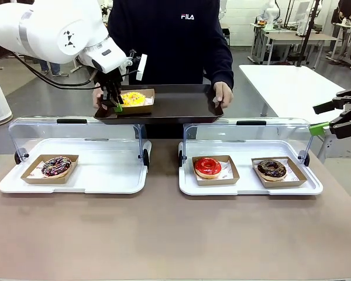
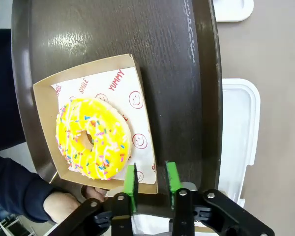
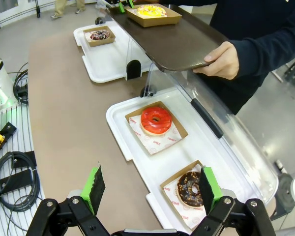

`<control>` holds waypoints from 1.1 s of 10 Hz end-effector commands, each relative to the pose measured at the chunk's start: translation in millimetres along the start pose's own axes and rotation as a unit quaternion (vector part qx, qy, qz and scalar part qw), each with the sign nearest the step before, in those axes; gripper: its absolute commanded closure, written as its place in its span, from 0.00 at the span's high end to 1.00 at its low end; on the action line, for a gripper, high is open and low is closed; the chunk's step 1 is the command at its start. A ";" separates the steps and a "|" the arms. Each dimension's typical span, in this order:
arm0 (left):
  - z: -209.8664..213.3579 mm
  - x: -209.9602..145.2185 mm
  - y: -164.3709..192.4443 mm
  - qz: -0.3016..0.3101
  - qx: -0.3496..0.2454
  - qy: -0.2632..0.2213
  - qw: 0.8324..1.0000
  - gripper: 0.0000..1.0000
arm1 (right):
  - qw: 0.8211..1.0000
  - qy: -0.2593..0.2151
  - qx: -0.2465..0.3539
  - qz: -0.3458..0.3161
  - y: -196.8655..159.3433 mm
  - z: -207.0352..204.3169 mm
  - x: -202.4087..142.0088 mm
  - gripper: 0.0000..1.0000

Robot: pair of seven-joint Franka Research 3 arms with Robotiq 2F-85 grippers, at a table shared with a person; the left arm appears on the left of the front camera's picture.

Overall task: Provide the desired donut to the person.
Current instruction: Place the picked Paper togo box onto the Handle tray extended by the person, then pick up and lift the Paper togo box containing the Donut pointed at by the person.

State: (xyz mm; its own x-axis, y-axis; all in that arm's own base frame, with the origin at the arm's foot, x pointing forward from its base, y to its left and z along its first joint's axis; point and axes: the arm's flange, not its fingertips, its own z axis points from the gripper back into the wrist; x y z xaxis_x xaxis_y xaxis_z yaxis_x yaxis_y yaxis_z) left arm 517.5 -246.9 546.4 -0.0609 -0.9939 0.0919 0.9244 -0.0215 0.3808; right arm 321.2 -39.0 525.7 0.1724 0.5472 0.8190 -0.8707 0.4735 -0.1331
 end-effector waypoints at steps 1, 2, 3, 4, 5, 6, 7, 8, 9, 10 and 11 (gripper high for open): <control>6.2 0.4 3.7 0.014 -0.003 0.006 1.000 1.00 | 1.000 -0.010 0.005 -0.002 -1.5 -2.1 0.3 1.00; 14.0 -0.4 1.5 0.017 -0.007 -0.002 1.000 1.00 | 1.000 -0.010 0.005 -0.002 -1.5 -2.1 0.3 1.00; 22.6 -1.5 -2.1 0.018 -0.015 -0.008 1.000 1.00 | 1.000 -0.010 0.005 -0.002 -1.5 -2.1 0.3 1.00; 29.3 -2.2 -6.1 0.023 -0.021 -0.006 0.999 0.99 | 1.000 -0.010 0.005 -0.002 -1.5 -2.1 0.3 1.00; 36.3 -3.7 -10.4 0.022 -0.035 -0.012 0.999 1.00 | 1.000 -0.010 0.005 -0.002 -1.5 -2.1 0.3 1.00; 42.7 -6.3 -15.0 0.022 -0.039 -0.012 0.999 1.00 | 1.000 -0.010 0.005 -0.002 -1.5 -2.1 0.3 1.00; 44.1 -5.4 -15.4 0.021 -0.047 -0.019 0.998 1.00 | 1.000 -0.010 0.005 -0.002 -1.5 -2.1 0.3 1.00; 45.0 -5.8 -15.5 0.021 -0.053 -0.024 0.998 1.00 | 1.000 -0.010 0.005 -0.002 -1.5 -2.1 0.3 1.00; 48.0 -7.2 -17.4 0.019 -0.069 -0.036 0.997 1.00 | 1.000 -0.010 0.005 -0.002 -1.5 -2.1 0.3 1.00; 58.2 -10.4 -25.2 0.023 -0.083 -0.037 0.996 1.00 | 1.000 -0.010 0.005 -0.002 -1.5 -2.1 0.3 1.00; 68.3 -27.3 -35.1 0.035 -0.107 -0.059 0.992 1.00 | 1.000 -0.010 0.005 -0.002 -1.5 -2.1 0.3 1.00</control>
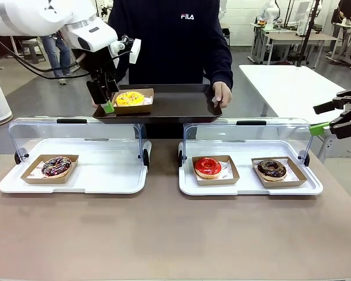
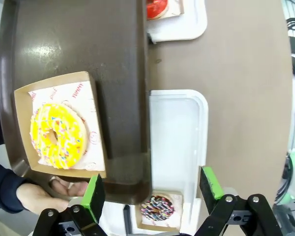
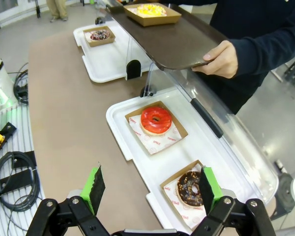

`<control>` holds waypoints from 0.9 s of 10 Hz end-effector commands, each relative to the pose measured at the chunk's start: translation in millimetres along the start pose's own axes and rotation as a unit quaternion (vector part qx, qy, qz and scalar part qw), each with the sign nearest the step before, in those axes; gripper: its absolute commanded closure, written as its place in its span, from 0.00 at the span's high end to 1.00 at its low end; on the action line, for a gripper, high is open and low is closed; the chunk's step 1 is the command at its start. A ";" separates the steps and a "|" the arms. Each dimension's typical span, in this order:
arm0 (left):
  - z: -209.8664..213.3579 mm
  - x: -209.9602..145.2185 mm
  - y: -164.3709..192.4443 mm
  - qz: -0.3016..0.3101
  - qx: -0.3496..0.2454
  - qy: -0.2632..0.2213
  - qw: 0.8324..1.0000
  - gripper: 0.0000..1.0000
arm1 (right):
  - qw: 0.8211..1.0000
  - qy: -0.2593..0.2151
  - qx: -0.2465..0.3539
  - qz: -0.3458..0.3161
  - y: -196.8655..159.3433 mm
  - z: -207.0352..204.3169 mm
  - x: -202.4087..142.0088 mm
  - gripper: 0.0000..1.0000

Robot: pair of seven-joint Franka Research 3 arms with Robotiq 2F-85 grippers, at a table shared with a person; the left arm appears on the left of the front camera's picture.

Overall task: Provide the desired donut to the person.
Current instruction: Pick up and lift the Paper togo box containing the Donut pointed at by the person.

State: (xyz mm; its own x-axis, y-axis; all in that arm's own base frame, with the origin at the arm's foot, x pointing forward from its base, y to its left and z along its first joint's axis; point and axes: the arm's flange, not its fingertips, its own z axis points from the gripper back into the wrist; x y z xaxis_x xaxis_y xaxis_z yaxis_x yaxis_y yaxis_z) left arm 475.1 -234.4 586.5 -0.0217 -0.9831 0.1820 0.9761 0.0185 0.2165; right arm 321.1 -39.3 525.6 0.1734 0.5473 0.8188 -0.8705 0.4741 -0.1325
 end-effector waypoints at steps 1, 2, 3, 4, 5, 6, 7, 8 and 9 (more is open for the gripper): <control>21.1 -44.2 -24.8 0.014 -0.033 -0.058 0.998 1.00 | 1.000 -0.010 0.005 -0.001 -1.4 -2.3 0.5 1.00; 26.0 -69.2 -41.1 0.023 -0.025 -0.095 0.995 1.00 | 1.000 -0.010 0.005 -0.001 -1.4 -2.3 0.5 1.00; 29.4 -96.9 -64.5 0.027 -0.015 -0.140 0.990 1.00 | 1.000 -0.010 0.005 -0.001 -1.4 -2.3 0.5 1.00; 30.7 -119.4 -87.7 0.031 0.001 -0.169 0.985 1.00 | 1.000 -0.010 0.005 -0.001 -1.4 -2.3 0.5 1.00; 27.2 -141.1 -110.1 0.024 0.012 -0.205 0.978 1.00 | 1.000 -0.010 0.005 -0.001 -1.4 -2.3 0.5 1.00; 22.3 -163.7 -128.5 0.032 0.033 -0.233 0.971 1.00 | 1.000 -0.010 0.005 -0.001 -1.4 -2.3 0.5 1.00; 10.4 -192.7 -144.7 0.056 0.056 -0.270 0.960 1.00 | 1.000 -0.010 0.005 -0.001 -1.4 -2.3 0.5 1.00; 0.1 -215.4 -156.1 0.069 0.073 -0.307 0.946 1.00 | 1.000 -0.010 0.005 -0.001 -1.4 -2.3 0.5 1.00; -9.9 -233.8 -165.2 0.088 0.084 -0.330 0.936 1.00 | 1.000 -0.010 0.005 -0.001 -1.4 -2.3 0.5 1.00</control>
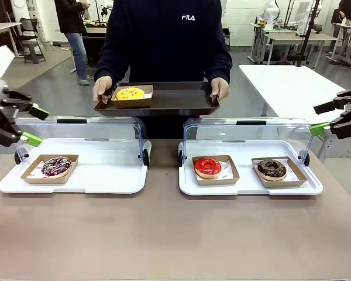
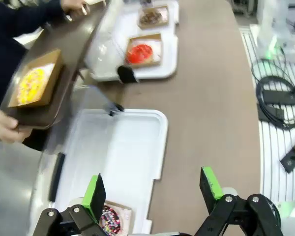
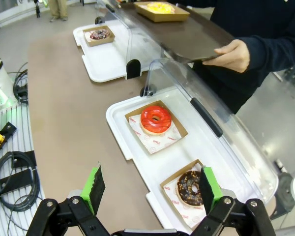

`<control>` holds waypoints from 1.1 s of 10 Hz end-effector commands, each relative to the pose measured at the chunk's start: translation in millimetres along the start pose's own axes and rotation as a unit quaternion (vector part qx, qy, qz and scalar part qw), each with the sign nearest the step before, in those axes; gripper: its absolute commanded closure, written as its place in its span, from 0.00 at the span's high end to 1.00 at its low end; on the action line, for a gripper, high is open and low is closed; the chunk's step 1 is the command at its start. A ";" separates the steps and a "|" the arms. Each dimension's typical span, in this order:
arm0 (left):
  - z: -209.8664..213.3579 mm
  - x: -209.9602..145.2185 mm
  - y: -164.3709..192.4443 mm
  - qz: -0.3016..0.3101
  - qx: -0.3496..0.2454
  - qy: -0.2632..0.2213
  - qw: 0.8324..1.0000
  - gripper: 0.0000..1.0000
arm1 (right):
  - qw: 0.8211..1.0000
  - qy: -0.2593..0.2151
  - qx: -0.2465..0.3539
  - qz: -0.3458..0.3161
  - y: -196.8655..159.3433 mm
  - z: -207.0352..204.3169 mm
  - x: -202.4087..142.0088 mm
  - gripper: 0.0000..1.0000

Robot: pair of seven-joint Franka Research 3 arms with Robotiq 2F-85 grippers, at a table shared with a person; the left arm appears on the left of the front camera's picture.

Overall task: Provide the desired donut to the person.
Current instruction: Pick up and lift the Paper togo box containing the Donut pointed at by the person.

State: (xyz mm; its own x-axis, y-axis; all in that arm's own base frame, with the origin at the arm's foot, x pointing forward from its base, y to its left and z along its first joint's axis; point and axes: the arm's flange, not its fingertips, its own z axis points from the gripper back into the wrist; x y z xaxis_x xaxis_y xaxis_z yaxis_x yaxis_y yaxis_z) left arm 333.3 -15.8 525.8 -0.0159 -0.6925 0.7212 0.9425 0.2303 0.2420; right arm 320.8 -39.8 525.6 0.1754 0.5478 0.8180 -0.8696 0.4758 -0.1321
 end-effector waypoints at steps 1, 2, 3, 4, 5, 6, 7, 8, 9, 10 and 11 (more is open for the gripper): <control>-5.5 -41.4 -19.7 0.016 0.028 -0.059 0.998 1.00 | 1.000 -0.011 0.005 -0.001 -1.3 -2.8 0.8 1.00; -0.5 -55.6 -17.5 0.034 0.033 -0.070 0.996 1.00 | 1.000 -0.011 0.005 -0.001 -1.3 -2.8 0.8 1.00; 3.6 -67.2 -15.9 0.055 0.019 -0.092 0.994 1.00 | 1.000 -0.011 0.005 -0.001 -1.3 -2.8 0.8 1.00; 4.8 -73.3 -12.7 0.064 0.008 -0.097 0.993 1.00 | 1.000 -0.011 0.005 -0.001 -1.3 -2.8 0.8 1.00; 4.2 -74.2 -12.5 0.076 0.000 -0.096 0.992 1.00 | 1.000 -0.011 0.005 -0.001 -1.3 -2.8 0.8 1.00; 4.0 -72.1 -10.4 0.079 -0.007 -0.088 0.993 1.00 | 1.000 -0.011 0.005 -0.001 -1.3 -2.8 0.8 1.00; 4.9 -70.7 -8.5 0.084 -0.011 -0.084 0.993 1.00 | 1.000 -0.011 0.005 -0.001 -1.3 -2.8 0.8 1.00; 4.8 -70.5 -7.6 0.091 -0.013 -0.086 0.992 1.00 | 1.000 -0.011 0.005 -0.001 -1.3 -2.8 0.8 1.00; 4.1 -70.2 -5.6 0.103 -0.019 -0.084 0.991 1.00 | 1.000 -0.011 0.005 -0.001 -1.3 -2.8 0.8 1.00; 3.3 -71.4 -4.0 0.115 -0.018 -0.087 0.989 1.00 | 1.000 -0.011 0.005 -0.001 -1.3 -2.8 0.8 1.00; 2.4 -71.3 -2.3 0.129 -0.021 -0.070 0.989 1.00 | 1.000 -0.011 0.005 -0.001 -1.3 -2.8 0.8 1.00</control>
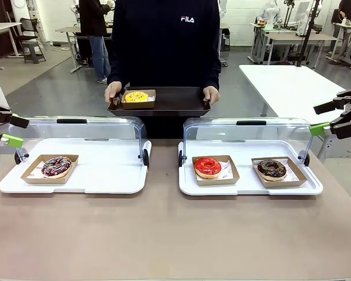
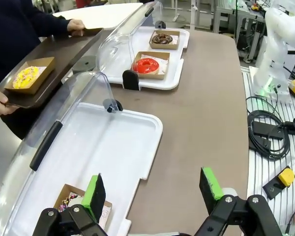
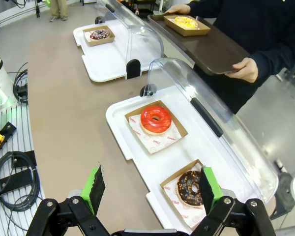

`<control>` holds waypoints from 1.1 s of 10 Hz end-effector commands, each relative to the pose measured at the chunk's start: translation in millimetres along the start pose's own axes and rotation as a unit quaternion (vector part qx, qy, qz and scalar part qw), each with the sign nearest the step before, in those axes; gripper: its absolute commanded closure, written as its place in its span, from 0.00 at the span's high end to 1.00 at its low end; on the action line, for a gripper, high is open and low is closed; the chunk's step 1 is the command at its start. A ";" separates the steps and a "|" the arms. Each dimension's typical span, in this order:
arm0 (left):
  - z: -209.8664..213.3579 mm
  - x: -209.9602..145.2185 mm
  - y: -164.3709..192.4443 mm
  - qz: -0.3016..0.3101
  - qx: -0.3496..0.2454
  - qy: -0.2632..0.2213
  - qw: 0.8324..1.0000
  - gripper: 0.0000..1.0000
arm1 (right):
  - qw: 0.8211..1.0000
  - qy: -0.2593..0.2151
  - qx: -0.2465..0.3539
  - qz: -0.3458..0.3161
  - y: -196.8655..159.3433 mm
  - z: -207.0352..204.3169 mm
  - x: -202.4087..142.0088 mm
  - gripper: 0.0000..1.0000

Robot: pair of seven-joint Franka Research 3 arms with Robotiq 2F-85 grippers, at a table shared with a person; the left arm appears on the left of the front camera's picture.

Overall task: Provide the desired donut to the person.
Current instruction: Pick up and lift the Paper togo box containing the Donut pointed at by the person.

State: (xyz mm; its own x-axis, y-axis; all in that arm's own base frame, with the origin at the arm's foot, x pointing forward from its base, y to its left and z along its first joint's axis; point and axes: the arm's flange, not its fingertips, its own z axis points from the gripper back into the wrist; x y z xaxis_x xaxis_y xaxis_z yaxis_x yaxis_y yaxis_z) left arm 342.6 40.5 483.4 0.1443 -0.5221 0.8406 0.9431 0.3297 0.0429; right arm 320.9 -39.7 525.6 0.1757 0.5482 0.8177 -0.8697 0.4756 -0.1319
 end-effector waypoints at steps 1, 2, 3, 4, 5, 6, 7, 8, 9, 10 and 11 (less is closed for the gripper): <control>-4.8 -3.2 -11.0 0.028 -0.006 0.014 1.000 1.00 | 1.000 -0.012 0.005 -0.001 -1.4 -2.7 0.9 1.00; -4.9 -2.9 -10.2 0.034 -0.009 0.018 0.999 1.00 | 1.000 -0.012 0.005 -0.001 -1.4 -2.7 0.9 1.00; -3.6 -4.3 -7.0 0.061 -0.010 0.024 0.998 1.00 | 1.000 -0.012 0.005 -0.001 -1.4 -2.7 0.9 1.00; -2.3 -7.3 -5.3 0.076 -0.008 0.026 0.997 1.00 | 1.000 -0.012 0.005 -0.001 -1.4 -2.7 0.9 1.00; -0.6 -10.8 -3.4 0.096 -0.013 0.029 0.995 1.00 | 1.000 -0.012 0.005 -0.001 -1.4 -2.7 0.9 1.00; 0.2 -11.8 -2.7 0.096 -0.014 0.029 0.995 1.00 | 1.000 -0.012 0.005 -0.001 -1.4 -2.7 0.9 1.00; -0.4 -12.0 -2.9 0.109 -0.012 0.043 0.993 1.00 | 1.000 -0.012 0.005 -0.001 -1.4 -2.7 0.9 1.00; -0.1 -11.7 -3.1 0.111 -0.015 0.045 0.993 1.00 | 1.000 -0.012 0.005 -0.001 -1.4 -2.7 0.9 1.00; -0.2 -10.7 -3.2 0.113 -0.016 0.045 0.992 1.00 | 1.000 -0.012 0.005 -0.001 -1.4 -2.7 0.9 1.00; -0.6 -9.8 -3.6 0.116 -0.016 0.045 0.992 1.00 | 1.000 -0.012 0.005 -0.001 -1.4 -2.7 0.9 1.00; -0.3 -8.2 -4.9 0.120 -0.010 0.055 0.991 1.00 | 1.000 -0.012 0.005 -0.001 -1.4 -2.7 0.9 1.00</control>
State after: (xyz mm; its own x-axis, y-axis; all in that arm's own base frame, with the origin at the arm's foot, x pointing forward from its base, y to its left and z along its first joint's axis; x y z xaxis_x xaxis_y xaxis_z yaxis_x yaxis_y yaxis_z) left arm 340.8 43.7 471.2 0.3627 -0.4949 0.7896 0.8945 0.4225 -0.1461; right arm 320.9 -39.7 525.6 0.1757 0.5482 0.8177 -0.8697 0.4755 -0.1319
